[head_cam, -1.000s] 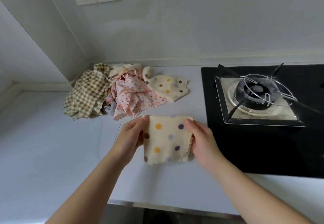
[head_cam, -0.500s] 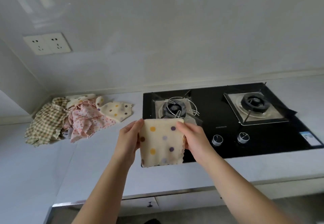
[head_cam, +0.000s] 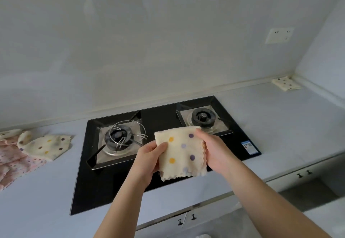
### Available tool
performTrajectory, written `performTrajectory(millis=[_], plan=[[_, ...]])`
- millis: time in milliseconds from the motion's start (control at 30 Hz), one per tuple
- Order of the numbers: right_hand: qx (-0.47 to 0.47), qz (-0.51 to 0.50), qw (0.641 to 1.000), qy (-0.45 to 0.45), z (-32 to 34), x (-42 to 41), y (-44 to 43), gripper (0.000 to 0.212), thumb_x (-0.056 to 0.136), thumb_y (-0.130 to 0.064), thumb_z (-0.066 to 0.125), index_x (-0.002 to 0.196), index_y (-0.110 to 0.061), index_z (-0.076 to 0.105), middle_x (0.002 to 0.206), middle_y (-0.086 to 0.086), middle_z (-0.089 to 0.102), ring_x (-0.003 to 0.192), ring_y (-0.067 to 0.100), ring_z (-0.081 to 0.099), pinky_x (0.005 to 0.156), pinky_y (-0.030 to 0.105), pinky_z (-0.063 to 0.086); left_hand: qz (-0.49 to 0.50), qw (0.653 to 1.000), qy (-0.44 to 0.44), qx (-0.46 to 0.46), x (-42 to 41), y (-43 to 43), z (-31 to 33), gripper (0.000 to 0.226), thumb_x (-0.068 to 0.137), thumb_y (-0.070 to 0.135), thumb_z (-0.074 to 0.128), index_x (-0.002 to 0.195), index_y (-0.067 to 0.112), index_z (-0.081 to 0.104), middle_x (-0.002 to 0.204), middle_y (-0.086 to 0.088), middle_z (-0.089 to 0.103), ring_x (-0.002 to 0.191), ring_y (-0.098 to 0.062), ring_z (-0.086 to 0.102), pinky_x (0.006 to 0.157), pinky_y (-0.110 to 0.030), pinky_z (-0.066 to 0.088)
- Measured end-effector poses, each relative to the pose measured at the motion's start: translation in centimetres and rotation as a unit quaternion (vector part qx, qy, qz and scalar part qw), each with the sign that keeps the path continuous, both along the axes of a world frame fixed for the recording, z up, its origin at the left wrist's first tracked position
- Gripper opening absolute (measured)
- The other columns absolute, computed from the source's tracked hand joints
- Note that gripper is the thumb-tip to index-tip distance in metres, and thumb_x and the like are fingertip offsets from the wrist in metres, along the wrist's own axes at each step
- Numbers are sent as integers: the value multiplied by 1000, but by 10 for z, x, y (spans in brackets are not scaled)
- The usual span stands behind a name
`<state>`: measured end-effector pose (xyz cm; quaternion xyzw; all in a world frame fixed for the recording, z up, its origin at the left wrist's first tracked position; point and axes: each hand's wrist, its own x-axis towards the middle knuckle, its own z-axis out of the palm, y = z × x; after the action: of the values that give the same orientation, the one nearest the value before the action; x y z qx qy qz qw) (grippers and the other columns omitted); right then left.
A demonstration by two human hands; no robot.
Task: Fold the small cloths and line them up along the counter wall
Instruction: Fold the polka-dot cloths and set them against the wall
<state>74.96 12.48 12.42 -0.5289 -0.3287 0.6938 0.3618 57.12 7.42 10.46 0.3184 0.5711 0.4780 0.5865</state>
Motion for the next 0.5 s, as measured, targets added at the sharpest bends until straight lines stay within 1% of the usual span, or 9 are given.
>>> performTrajectory(millis=[67, 133, 200, 233, 267, 300, 333, 400, 500], plan=[[-2, 18, 1000, 9, -5, 29, 16, 24, 95, -24, 55, 112, -10, 64, 107, 10, 71, 101, 25, 67, 87, 39, 53, 1, 1000, 5, -1, 25, 22, -6, 18, 96, 17, 53, 99, 8, 69, 91, -13, 72, 77, -23, 68, 68, -35, 51], [5, 23, 1000, 3, -13, 58, 35, 24, 95, -19, 55, 112, -6, 64, 104, 11, 72, 99, 25, 68, 82, 38, 55, -6, 1000, 2, -1, 52, 45, -10, 18, 95, 19, 54, 100, 9, 69, 94, -12, 73, 79, -22, 69, 65, -34, 54], [12, 8, 1000, -6, -21, 88, 58, 23, 95, -17, 54, 111, -4, 65, 100, 12, 73, 93, 26, 69, 73, 36, 54, -21, 1000, -12, -4, 80, 69, -13, 20, 94, 23, 57, 102, 9, 69, 96, -11, 73, 83, -24, 69, 72, -39, 56], [11, -2, 1000, -12, -24, 104, 71, 24, 95, -17, 54, 111, -3, 64, 100, 13, 73, 92, 27, 69, 70, 35, 54, -33, 999, -24, -4, 95, 82, -15, 22, 94, 24, 57, 103, 9, 68, 95, -11, 73, 82, -24, 70, 71, -38, 57], [8, -9, 1000, -13, -26, 120, 84, 24, 95, -18, 54, 112, -4, 64, 101, 14, 72, 91, 28, 69, 69, 35, 54, -46, 998, -38, -4, 109, 94, -16, 22, 94, 23, 57, 104, 8, 68, 93, -10, 73, 78, -21, 70, 65, -33, 56], [0, -15, 1000, -7, -27, 135, 97, 25, 96, -20, 54, 113, -4, 64, 102, 14, 72, 91, 28, 69, 69, 35, 54, -58, 997, -48, -5, 123, 105, -18, 20, 94, 21, 56, 105, 8, 67, 92, -9, 73, 76, -20, 70, 60, -29, 54], [-10, -17, 1000, 4, -29, 151, 111, 27, 96, -22, 53, 114, -5, 64, 104, 14, 72, 92, 28, 69, 70, 35, 54, -66, 996, -53, -8, 137, 118, -19, 20, 95, 18, 55, 107, 8, 67, 93, -9, 73, 77, -20, 70, 59, -27, 54], [-41, -4, 999, 30, -29, 184, 137, 31, 97, -27, 51, 117, -6, 63, 111, 13, 70, 101, 27, 67, 76, 36, 54, -64, 997, -51, -16, 167, 145, -22, 19, 95, 14, 55, 109, 8, 66, 96, -9, 73, 81, -20, 70, 62, -26, 54], [-72, 44, 995, 47, -26, 234, 170, 33, 97, -24, 50, 122, -6, 60, 118, 13, 67, 107, 27, 65, 83, 38, 55, -46, 998, -44, -27, 214, 187, -23, 16, 94, 11, 56, 107, 7, 66, 92, -8, 71, 70, -12, 67, 54, -20, 50]])
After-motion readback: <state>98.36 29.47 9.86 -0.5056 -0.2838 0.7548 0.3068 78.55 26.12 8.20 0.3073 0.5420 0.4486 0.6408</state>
